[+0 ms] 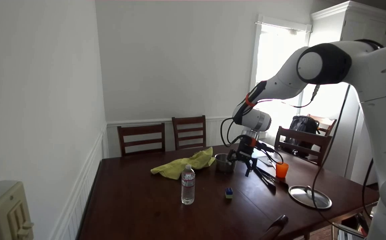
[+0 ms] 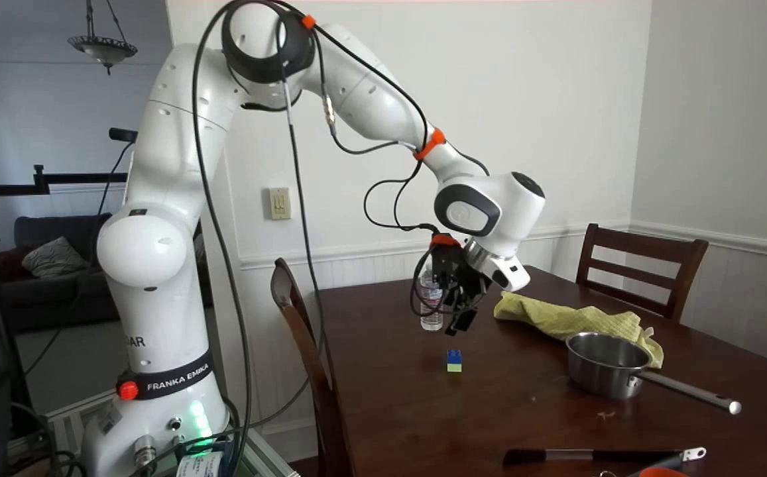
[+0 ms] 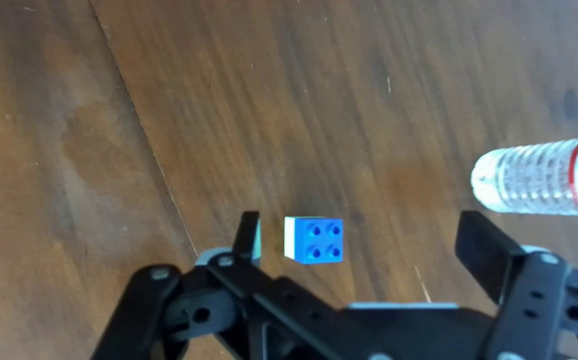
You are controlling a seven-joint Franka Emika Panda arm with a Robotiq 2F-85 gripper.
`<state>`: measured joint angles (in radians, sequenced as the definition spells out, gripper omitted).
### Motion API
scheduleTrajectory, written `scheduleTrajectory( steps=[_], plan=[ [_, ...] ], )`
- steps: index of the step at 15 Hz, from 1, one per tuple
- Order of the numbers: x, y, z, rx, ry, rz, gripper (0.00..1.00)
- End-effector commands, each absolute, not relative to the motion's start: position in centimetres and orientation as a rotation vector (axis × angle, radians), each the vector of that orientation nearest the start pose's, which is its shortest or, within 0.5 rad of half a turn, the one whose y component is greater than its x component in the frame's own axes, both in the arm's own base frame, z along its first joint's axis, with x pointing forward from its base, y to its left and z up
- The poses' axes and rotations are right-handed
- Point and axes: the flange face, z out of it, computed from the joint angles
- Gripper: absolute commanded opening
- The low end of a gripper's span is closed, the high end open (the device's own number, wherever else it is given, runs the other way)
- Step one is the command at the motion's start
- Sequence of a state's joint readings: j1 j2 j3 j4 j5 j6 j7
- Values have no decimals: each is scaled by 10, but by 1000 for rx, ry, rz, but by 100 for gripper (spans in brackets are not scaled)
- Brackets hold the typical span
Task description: Put the stacked blocks in the silver pot
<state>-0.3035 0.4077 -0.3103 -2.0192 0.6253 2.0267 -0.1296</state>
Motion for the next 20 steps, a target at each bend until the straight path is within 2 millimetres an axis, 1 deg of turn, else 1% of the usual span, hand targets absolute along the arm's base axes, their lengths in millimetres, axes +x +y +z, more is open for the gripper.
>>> scheduleTrajectory(
  steps=[1, 2, 4, 5, 6, 7, 8, 11, 13, 15, 16, 18, 20],
  plan=[
    [487, -298, 223, -2410, 1123, 274, 100],
    [487, -297, 217, -2411, 1123, 284, 100],
    [489, -296, 221, -2414, 1115, 275, 100],
    [490, -291, 217, -2427, 1142, 281, 100],
    [497, -291, 208, -2450, 1196, 261, 100],
    [503, -288, 203, -2476, 1206, 262, 100],
    [510, -278, 198, -2520, 1200, 265, 100],
    [527, -257, 175, -2626, 1197, 256, 100],
    [534, -239, 162, -2675, 1130, 274, 100],
    [536, -226, 153, -2707, 1065, 302, 100],
    [536, -222, 150, -2727, 1044, 312, 100],
    [533, -221, 148, -2757, 1028, 322, 100],
    [527, -226, 154, -2784, 1008, 331, 100]
  ],
)
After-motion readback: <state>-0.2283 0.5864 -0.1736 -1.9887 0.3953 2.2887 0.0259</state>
